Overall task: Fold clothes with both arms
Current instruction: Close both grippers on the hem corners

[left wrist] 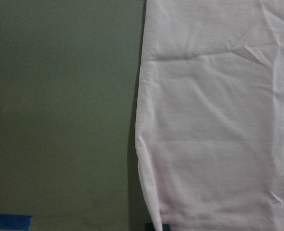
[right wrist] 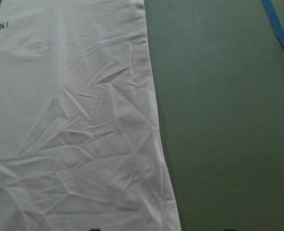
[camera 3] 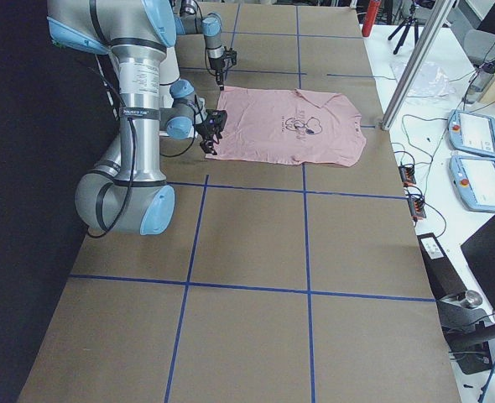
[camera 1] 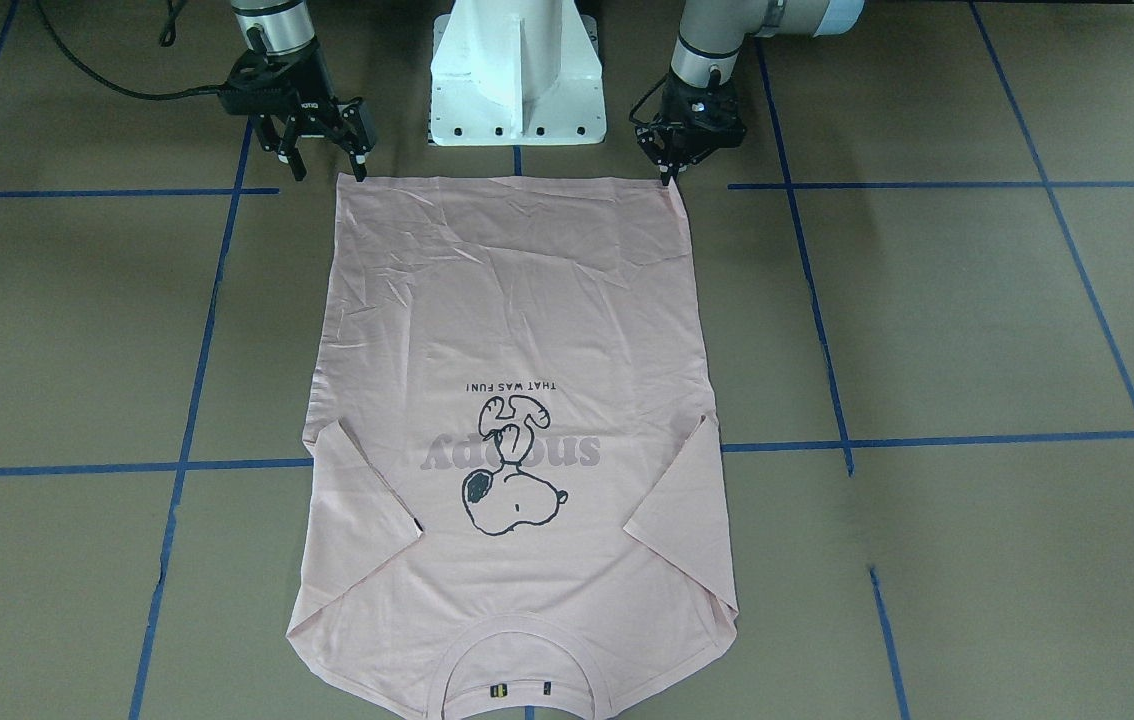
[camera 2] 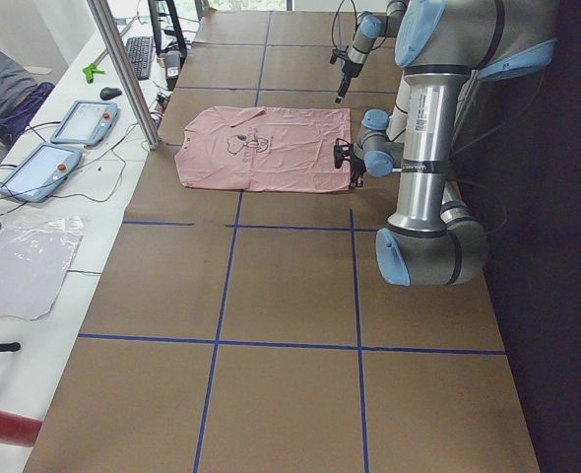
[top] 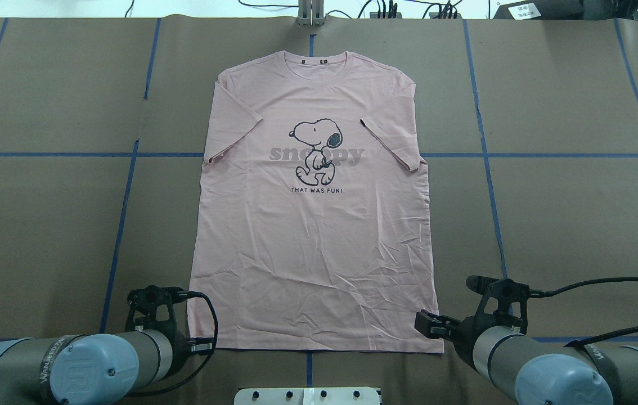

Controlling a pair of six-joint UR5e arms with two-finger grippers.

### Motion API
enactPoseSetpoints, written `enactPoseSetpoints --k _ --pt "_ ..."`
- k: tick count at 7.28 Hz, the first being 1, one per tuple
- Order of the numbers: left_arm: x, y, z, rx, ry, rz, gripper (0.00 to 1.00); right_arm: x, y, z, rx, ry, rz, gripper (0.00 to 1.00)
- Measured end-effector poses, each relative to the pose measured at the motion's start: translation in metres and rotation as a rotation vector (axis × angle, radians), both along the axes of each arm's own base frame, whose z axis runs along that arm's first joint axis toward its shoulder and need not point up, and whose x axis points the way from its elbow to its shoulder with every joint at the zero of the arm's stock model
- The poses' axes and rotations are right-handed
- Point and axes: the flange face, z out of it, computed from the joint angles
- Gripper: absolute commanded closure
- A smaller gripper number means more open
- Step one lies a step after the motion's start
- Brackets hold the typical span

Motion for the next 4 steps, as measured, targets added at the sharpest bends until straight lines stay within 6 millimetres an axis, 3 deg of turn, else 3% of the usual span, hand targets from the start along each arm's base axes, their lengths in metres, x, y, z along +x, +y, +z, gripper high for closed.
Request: enactPoseSetpoints --k 4 --pt "0.0 0.0 -0.01 -0.001 0.021 0.0 1.0 -0.036 0.031 0.018 -0.031 0.086 0.034 0.31"
